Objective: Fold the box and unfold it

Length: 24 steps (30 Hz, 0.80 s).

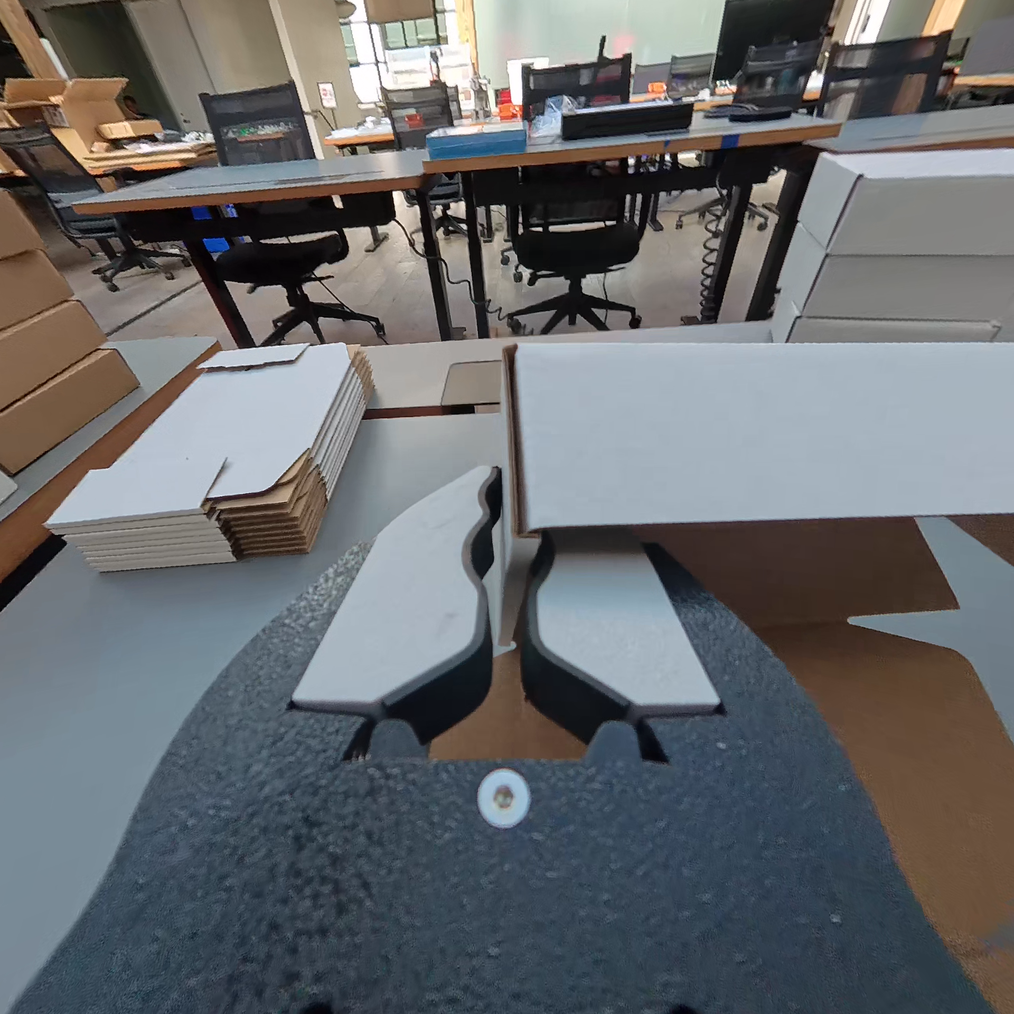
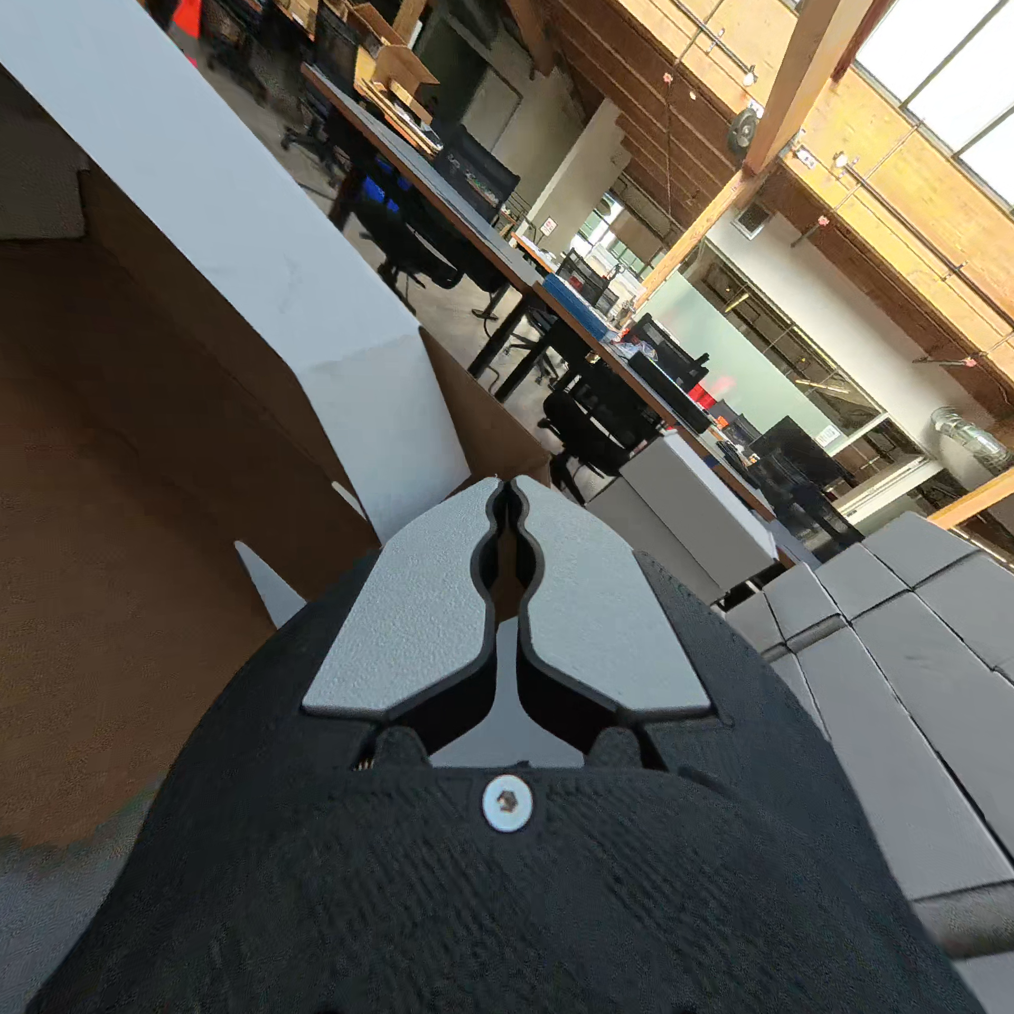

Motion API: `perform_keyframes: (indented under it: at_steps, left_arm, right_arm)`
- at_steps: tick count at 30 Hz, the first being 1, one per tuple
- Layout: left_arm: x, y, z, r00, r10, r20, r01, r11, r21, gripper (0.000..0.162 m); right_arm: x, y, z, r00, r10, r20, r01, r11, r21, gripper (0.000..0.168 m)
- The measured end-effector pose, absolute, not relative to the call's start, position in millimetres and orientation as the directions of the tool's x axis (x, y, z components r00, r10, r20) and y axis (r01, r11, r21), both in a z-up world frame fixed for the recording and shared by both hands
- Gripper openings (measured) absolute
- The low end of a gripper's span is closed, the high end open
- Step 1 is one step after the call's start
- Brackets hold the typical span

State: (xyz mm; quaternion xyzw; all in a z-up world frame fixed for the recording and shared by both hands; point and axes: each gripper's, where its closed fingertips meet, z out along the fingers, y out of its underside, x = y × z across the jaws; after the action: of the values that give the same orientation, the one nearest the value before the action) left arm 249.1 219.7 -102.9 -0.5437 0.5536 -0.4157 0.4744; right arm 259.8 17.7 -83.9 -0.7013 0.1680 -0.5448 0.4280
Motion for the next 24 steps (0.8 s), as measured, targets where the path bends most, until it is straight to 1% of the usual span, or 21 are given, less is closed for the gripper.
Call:
perform_keyframes:
  at_steps: [3,5,6,8,12,15,18,20,24]
  left_arm:
    - [251,217,-109,-0.036,-0.999,-0.025,-0.225,0.033,-0.974,0.006]
    - [251,204,-110,-0.108,-0.994,-0.017,-0.237,0.042,-0.971,0.006]
    - [251,204,-113,-0.086,-0.995,-0.043,-0.26,0.064,-0.964,0.005]
    - [252,206,-114,-0.044,-0.999,-0.005,-0.275,0.017,-0.961,0.005]
    - [253,222,-120,0.043,-0.998,0.038,-0.311,-0.05,-0.949,0.005]
    - [254,231,-122,0.094,-0.995,0.022,-0.318,-0.051,-0.947,0.005]
    - [255,234,-123,0.12,-0.993,0.003,-0.312,-0.041,-0.949,0.005]
    - [254,233,-123,0.126,-0.992,0.006,-0.305,-0.044,-0.951,0.005]
    - [251,230,-116,0.137,-0.99,0.016,-0.276,-0.054,-0.96,0.005]
  right_arm:
    - [258,16,-81,0.49,-0.641,0.591,0.277,-0.529,-0.802,0.0]
    - [263,15,-82,0.521,-0.623,0.583,0.259,-0.535,-0.804,0.0]
    - [266,14,-81,0.51,-0.61,0.606,0.271,-0.555,-0.787,0.0]
    - [270,14,-82,0.505,-0.594,0.627,0.273,-0.579,-0.768,0.0]
    - [259,21,-78,0.579,-0.598,0.554,0.292,-0.482,-0.826,0.0]
    - [247,22,-76,0.556,-0.617,0.557,0.296,-0.479,-0.827,0.0]
    - [234,25,-67,0.466,-0.648,0.603,0.314,-0.516,-0.797,0.0]
    - [236,22,-65,0.363,-0.678,0.639,0.26,-0.584,-0.769,0.0]
    - [246,34,-87,0.32,-0.616,0.72,0.166,-0.712,-0.682,0.0]
